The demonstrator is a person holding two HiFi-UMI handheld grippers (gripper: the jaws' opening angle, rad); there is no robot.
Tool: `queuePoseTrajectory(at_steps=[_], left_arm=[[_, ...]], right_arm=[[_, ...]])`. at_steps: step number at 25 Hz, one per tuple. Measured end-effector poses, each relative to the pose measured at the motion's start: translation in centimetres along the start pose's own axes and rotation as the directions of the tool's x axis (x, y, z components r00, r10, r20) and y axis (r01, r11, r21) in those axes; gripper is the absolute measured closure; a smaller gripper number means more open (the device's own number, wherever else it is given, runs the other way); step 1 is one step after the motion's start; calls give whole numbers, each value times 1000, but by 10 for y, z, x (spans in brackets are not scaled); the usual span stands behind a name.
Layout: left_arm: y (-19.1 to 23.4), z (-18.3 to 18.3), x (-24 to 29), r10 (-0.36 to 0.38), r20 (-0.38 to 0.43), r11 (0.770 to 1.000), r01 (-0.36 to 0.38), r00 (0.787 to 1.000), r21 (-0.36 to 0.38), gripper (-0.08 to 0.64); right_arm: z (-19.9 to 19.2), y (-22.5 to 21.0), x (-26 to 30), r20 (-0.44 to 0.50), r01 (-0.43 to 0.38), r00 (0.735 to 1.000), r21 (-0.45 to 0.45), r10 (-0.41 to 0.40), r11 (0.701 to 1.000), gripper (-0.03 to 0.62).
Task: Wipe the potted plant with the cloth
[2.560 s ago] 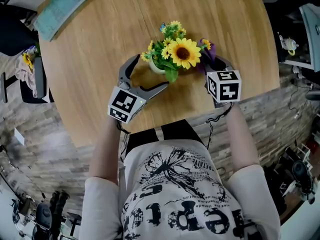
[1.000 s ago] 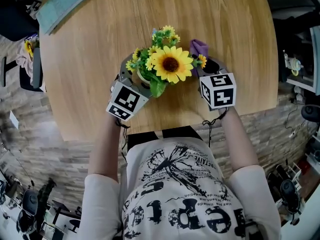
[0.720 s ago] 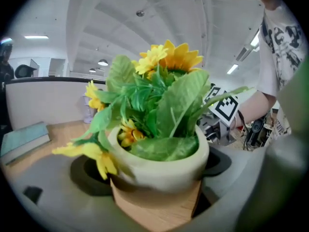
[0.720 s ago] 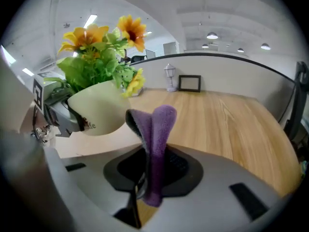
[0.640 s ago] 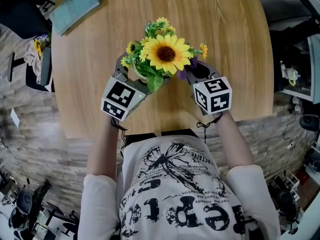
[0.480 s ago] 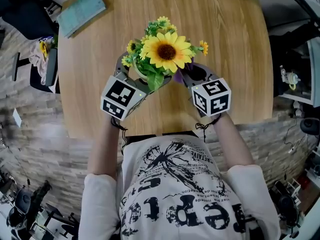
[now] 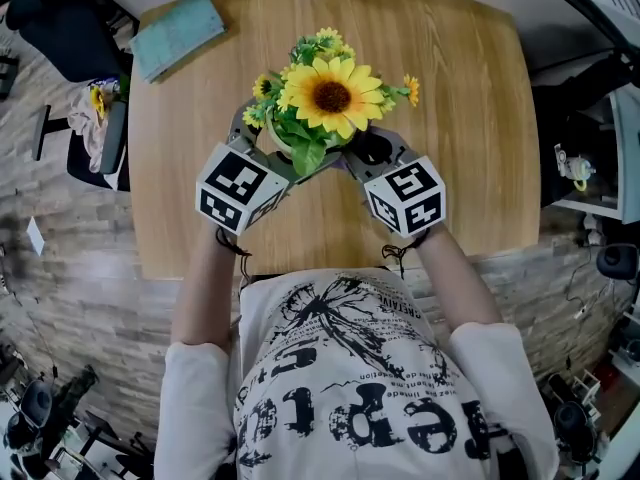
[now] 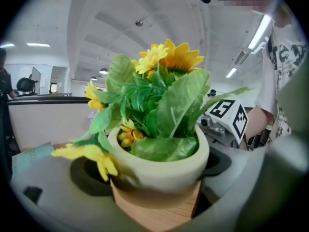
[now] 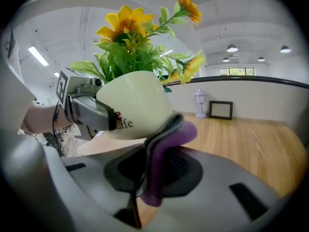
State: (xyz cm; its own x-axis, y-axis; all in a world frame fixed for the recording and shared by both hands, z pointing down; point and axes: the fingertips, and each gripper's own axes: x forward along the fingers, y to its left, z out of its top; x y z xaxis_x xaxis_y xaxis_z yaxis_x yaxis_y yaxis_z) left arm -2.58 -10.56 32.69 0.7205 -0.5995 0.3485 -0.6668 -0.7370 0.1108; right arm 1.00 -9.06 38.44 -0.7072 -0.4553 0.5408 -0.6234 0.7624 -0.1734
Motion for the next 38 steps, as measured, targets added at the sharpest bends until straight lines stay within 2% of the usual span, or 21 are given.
queuePoseTrajectory(at_steps=[7, 13, 21, 25, 31, 38], left_arm=[[8, 8, -7, 7, 31, 1000, -6, 999, -27, 31], [10, 15, -8, 11, 71, 999, -8, 997, -50, 31], [34, 6, -19, 63, 87, 996, -57, 994, -76, 31], [47, -3, -28, 91, 94, 993, -83, 991, -88, 31], [48, -1, -30, 110, 80, 990, -102, 991, -98, 31], [51, -4, -29, 122, 68, 989, -115, 990, -97, 31]], right_arm=[[11, 17, 9, 4, -46, 999, -13, 46, 999, 515], [15, 46, 21, -10, -112, 994, -71, 111, 991, 515], [13, 74, 41, -22, -184, 983, -59, 183, 981, 515], [11, 86, 50, -5, -223, 975, -8, 223, 975, 517], [14, 81, 36, 26, -258, 966, 52, 257, 965, 517], [17, 62, 29, 42, -229, 973, 56, 227, 972, 517]])
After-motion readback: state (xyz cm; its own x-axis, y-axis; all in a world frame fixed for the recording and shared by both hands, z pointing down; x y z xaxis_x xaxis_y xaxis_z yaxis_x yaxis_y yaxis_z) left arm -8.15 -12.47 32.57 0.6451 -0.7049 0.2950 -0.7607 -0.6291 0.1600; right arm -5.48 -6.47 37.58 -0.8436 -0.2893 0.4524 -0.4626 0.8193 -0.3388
